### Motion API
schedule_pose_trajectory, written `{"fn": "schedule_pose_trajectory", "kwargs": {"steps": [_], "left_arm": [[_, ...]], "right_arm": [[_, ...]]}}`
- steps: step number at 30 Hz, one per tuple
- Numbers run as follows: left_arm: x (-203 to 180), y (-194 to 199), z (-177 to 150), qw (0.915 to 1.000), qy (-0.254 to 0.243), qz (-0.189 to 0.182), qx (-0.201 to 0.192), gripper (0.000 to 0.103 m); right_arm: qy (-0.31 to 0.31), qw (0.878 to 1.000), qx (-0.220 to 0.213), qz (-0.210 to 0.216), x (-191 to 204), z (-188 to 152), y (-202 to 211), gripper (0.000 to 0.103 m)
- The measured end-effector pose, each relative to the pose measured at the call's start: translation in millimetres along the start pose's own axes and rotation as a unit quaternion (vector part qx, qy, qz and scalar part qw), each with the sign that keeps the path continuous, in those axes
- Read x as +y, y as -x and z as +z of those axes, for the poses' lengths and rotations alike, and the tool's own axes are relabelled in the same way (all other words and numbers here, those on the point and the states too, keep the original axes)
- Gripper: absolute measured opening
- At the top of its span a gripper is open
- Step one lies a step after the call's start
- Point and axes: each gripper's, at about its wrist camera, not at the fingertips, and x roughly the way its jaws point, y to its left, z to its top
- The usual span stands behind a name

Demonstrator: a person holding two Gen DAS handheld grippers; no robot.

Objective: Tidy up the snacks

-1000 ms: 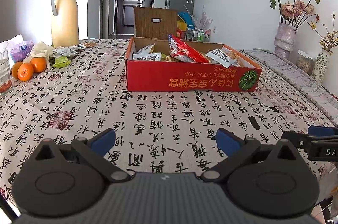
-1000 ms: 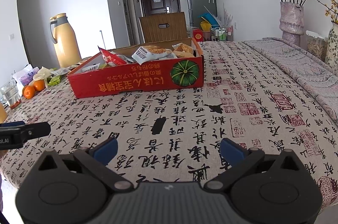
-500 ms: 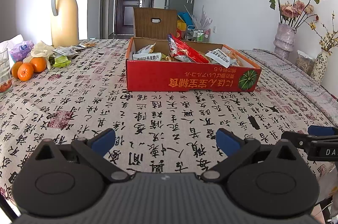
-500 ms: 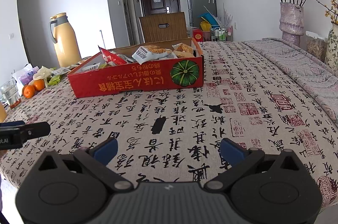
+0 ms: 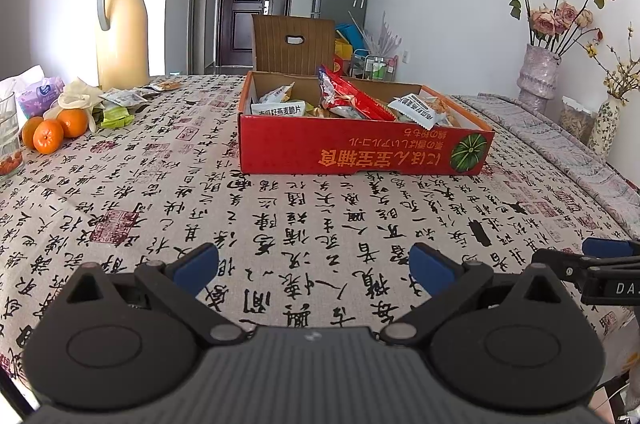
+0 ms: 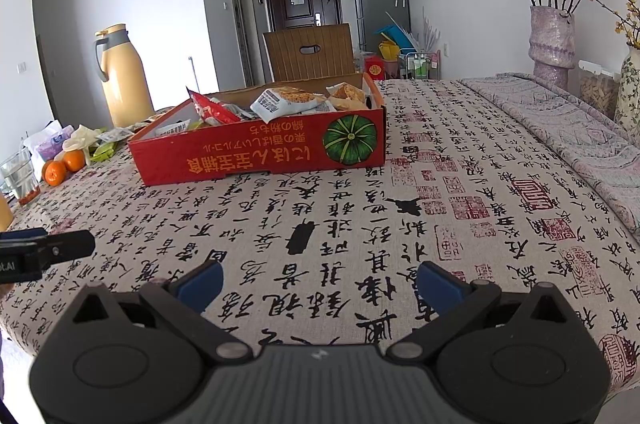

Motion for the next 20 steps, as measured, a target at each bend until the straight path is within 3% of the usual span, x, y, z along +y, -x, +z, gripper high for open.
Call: {"fn": "schedule_pose_trajectory", "kwargs": {"steps": [20], "left_arm": [[3.2, -3.8, -0.9, 1.0, 0.004, -0.006, 0.002, 0.103]], "right_arm": [[0.001, 1.0, 0.004, -0.001, -0.9, -0.8, -1.6, 0.103]]}}
